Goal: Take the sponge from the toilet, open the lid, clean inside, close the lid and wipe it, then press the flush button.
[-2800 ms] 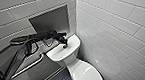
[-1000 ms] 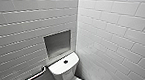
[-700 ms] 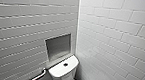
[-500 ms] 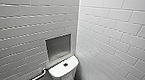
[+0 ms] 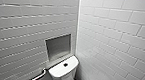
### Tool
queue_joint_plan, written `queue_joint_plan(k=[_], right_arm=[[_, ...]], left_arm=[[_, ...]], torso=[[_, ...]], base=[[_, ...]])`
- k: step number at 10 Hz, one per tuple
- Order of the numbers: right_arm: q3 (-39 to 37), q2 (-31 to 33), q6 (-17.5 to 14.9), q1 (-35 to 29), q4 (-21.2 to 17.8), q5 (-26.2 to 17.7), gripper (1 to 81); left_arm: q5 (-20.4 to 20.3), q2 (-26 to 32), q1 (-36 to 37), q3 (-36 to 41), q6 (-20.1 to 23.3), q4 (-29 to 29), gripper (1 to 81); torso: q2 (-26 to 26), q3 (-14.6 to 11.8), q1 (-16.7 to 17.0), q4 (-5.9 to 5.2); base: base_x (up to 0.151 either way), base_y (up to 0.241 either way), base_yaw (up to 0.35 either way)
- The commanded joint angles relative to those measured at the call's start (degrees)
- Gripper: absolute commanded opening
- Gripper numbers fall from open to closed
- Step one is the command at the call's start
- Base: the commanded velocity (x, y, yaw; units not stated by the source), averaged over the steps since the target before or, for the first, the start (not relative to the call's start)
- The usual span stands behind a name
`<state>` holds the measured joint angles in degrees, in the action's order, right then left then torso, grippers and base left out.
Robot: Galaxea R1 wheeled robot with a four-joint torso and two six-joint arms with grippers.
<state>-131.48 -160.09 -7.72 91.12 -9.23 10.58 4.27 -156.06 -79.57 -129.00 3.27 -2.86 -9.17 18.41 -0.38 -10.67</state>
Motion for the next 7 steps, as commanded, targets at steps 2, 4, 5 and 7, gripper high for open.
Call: queue_joint_plan(k=[2,4,5,7], right_arm=[[0.1,0.0,-0.3,-0.8,1.1,-4.0,1.0],[-0.1,0.0,-0.3,-1.0,1.1,-4.2,1.0],[-0.1,0.0,-0.3,-1.0,1.1,-4.2,1.0],[-1.5,-1.4,-0.3,-1.1,1.2,-3.8,1.0]], left_arm=[[1.8,-10.9,-0.9,-15.3,0.7,-1.4,1.0],[1.8,-12.6,-1.0,-17.3,0.7,-1.4,1.0],[1.8,-13.4,-1.0,-17.7,0.7,-1.4,1.0],[2.5,-16.6,-1.0,-21.6,0.4,-1.4,1.0]], torso=[[0.0,-1.7,0.0,0.00],[0.0,-2.7,0.0,0.00],[0.0,-2.1,0.0,0.00],[0.0,-2.3,0.1,0.00]], base=[[0.000,0.000,0.000],[0.000,0.000,0.000],[0.000,0.000,0.000],[0.000,0.000,0.000]])
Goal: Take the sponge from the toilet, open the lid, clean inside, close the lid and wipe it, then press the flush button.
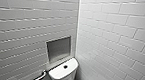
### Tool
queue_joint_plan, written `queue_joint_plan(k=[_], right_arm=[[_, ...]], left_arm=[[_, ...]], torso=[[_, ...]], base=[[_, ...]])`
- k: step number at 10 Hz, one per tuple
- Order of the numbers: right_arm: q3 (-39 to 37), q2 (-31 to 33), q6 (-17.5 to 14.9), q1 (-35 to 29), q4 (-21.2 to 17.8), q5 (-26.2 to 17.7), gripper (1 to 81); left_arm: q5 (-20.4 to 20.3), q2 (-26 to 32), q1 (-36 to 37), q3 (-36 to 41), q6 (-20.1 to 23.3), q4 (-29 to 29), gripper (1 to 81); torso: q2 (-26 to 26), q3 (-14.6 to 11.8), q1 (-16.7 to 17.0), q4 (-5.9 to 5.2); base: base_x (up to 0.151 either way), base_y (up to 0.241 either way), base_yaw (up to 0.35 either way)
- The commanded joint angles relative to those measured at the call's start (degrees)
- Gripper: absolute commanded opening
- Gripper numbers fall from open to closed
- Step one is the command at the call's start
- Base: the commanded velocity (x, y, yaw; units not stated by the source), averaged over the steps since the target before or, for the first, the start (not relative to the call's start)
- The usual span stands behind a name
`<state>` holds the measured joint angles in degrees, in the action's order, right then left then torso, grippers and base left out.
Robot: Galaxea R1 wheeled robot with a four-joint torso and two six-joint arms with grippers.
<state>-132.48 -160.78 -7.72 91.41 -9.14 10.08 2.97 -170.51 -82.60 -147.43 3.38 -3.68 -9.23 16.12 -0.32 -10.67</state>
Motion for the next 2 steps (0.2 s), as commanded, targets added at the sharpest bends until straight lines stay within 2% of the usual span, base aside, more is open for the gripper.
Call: queue_joint_plan(k=[1,2], right_arm=[[-3.0,-2.3,-0.3,-1.4,1.5,-3.3,1.0],[-6.3,-4.1,-0.3,-1.4,1.6,-3.9,1.0]], left_arm=[[3.9,-4.0,2.0,-5.9,0.3,-0.6,1.0],[3.8,-5.9,1.6,-8.9,0.3,-0.4,1.0]], torso=[[0.0,0.0,0.0,0.00],[0.0,0.0,0.0,0.00]], base=[[0.000,0.000,0.000],[0.000,0.000,0.000]])
